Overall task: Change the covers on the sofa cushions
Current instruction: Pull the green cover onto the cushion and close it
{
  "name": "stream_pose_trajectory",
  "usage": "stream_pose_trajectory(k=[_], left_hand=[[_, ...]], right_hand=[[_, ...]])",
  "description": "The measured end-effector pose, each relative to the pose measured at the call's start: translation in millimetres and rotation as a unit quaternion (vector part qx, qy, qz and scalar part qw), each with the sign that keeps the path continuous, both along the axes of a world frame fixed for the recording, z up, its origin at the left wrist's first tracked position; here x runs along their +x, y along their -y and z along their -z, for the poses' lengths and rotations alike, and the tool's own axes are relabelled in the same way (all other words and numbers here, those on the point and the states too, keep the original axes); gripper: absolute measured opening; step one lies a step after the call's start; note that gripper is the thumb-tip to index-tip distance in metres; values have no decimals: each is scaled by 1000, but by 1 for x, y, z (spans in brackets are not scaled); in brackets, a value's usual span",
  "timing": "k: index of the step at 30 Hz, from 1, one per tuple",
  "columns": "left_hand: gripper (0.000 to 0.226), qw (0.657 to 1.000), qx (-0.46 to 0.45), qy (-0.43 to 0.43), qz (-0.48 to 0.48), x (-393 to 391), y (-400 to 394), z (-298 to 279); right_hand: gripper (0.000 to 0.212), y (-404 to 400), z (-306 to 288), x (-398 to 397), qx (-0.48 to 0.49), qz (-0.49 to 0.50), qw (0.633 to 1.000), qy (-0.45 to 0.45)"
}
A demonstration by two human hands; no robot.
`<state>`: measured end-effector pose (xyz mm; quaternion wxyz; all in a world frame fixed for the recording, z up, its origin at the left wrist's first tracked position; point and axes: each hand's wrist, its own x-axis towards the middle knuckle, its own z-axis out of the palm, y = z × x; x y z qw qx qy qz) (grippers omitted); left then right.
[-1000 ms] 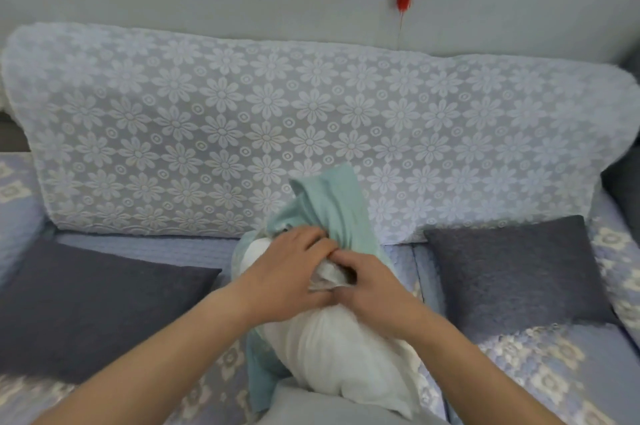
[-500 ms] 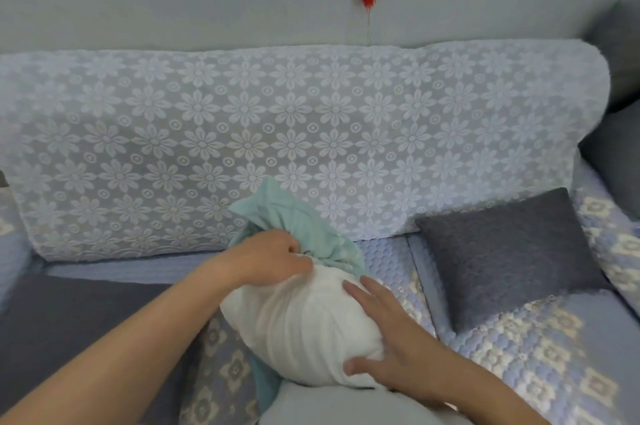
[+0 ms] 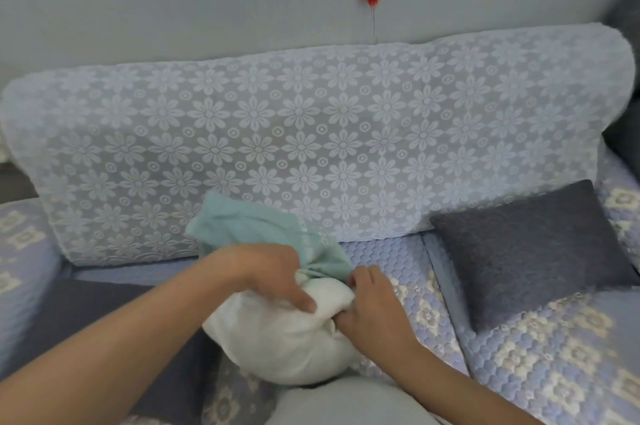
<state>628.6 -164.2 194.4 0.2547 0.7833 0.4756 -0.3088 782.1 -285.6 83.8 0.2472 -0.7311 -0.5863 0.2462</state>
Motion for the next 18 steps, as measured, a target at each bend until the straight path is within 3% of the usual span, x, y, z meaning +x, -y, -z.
stream_pose_trajectory(k=[2,5,8,10,11,13,15,18], left_hand=[[56,998,-6,39,-54,2,10,18],[20,967,70,179,-167,8,14,40],[11,932,201,240,-184,7,8,50],[19,904,231,276,-230,1,0,53],[22,885,228,303,-269,-3,-6,52],[28,840,217,354,-349,-11,-17,50],[32,827,207,373,-366,-13,-23,48],[39,900,201,333,-197,-11,-18,42]], right_hand=[[37,5,1,-3,-79,-8,997,11],[31,13,-7,-11,-41,-7,999,3],[37,20,-19,-12,-20,0,987,-159],[57,29,-23,-9,-3,-85,963,-257],[67,32,-24,-7,-2,-152,952,-266],[80,32,-18,-7,-19,-261,938,-225],[84,17,0,-9,18,-288,950,-119],[79,-21,29,-25,56,-267,962,-2]])
